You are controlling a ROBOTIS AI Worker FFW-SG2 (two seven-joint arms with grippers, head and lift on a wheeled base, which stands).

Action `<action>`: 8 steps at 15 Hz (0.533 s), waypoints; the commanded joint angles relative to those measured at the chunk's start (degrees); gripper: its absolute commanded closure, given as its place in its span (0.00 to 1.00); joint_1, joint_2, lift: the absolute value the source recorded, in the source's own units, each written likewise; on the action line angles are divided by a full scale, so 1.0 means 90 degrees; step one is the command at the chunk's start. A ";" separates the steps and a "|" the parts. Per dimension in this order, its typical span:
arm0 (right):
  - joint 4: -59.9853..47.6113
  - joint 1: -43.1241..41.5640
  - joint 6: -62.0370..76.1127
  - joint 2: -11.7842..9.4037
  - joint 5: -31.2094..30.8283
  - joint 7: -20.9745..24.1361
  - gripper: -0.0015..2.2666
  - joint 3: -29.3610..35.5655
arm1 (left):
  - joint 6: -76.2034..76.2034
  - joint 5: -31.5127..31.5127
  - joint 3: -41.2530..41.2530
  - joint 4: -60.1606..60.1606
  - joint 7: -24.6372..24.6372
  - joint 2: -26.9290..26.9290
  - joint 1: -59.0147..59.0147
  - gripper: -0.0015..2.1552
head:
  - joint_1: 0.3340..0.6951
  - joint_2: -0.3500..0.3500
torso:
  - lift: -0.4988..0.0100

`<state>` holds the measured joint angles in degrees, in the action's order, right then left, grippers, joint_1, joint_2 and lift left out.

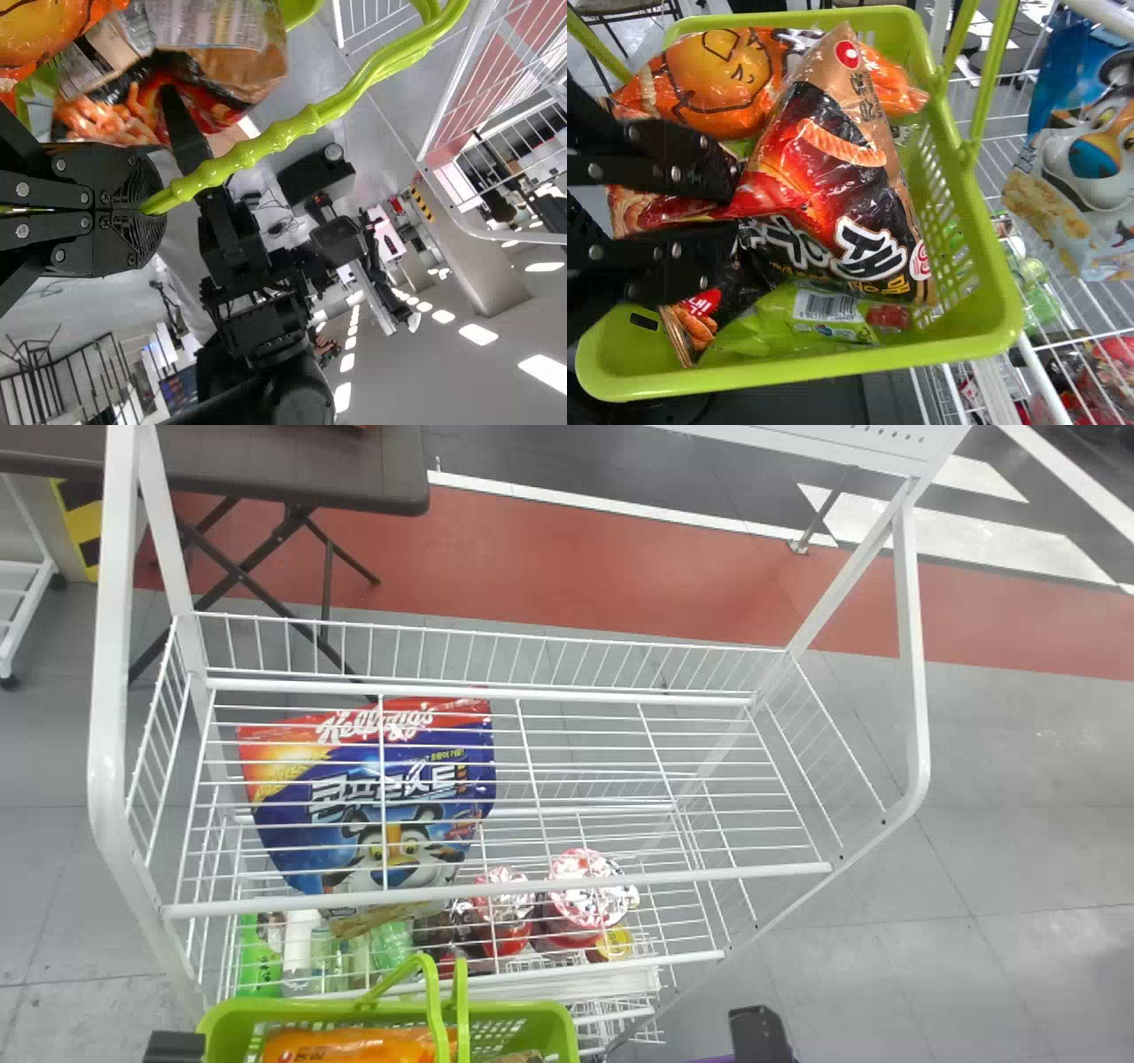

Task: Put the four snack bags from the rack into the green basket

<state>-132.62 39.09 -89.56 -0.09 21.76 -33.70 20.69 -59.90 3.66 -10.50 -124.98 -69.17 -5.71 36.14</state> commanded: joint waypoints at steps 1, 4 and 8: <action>-0.0333 0.0012 -0.0058 0.0015 -0.0055 0.0014 0.03 0.0249 | 0.0000 -0.0016 -0.0005 -0.0058 -0.0009 -0.0010 0.0076 0.87 | 1.00 0.00 | 0.97; -0.0508 0.0012 -0.0058 0.0015 -0.0065 0.0005 0.03 0.0464 | 0.0000 -0.0035 -0.0015 -0.0107 0.0000 0.0000 0.0125 0.87 | 1.00 0.00 | 0.97; -0.0704 0.0041 -0.0058 0.0015 -0.0026 -0.0113 0.03 0.0913 | 0.0000 -0.0055 -0.0054 -0.0117 0.0010 0.0000 0.0125 0.87 | 1.00 0.00 | 0.97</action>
<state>-138.46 39.44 -89.96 -0.09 21.34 -34.33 27.45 -59.90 3.16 -10.97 -126.03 -69.08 -5.72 37.26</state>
